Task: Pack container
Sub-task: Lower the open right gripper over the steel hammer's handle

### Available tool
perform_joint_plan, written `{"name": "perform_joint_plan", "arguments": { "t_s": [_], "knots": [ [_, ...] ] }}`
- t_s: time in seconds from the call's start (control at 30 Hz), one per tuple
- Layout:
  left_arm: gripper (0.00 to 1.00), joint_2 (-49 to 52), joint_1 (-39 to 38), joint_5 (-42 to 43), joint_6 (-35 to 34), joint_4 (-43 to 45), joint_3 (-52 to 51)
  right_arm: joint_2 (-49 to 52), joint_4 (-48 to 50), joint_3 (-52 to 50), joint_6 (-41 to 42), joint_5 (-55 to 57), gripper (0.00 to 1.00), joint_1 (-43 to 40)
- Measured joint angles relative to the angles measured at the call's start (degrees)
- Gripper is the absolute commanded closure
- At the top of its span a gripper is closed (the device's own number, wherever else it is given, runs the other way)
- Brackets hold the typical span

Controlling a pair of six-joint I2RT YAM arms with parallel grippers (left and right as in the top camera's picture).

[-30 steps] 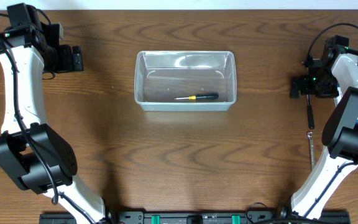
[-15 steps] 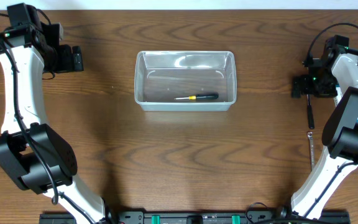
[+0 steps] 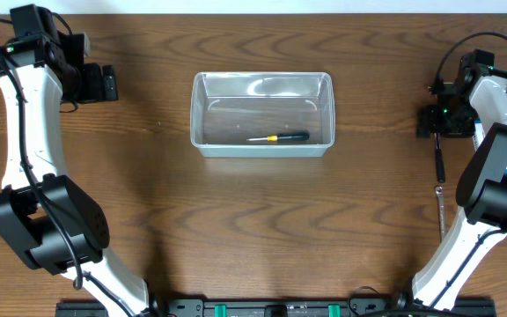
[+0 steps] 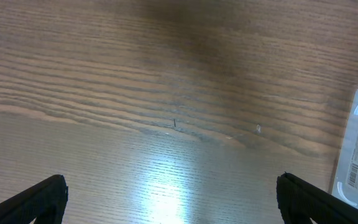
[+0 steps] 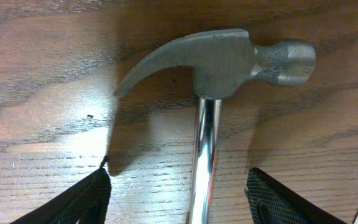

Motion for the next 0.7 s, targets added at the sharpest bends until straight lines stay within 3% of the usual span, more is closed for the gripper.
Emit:
{"name": "perform_joint_plan", "arguments": {
  "t_s": [0.33,0.7],
  "knots": [
    [0.02,0.00,0.00,0.00,0.00,0.00,0.00,0.00,0.02,0.00,0.00,0.00,0.36,0.00],
    [0.02,0.00,0.00,0.00,0.00,0.00,0.00,0.00,0.02,0.00,0.02,0.00,0.30,0.00]
  ]
}}
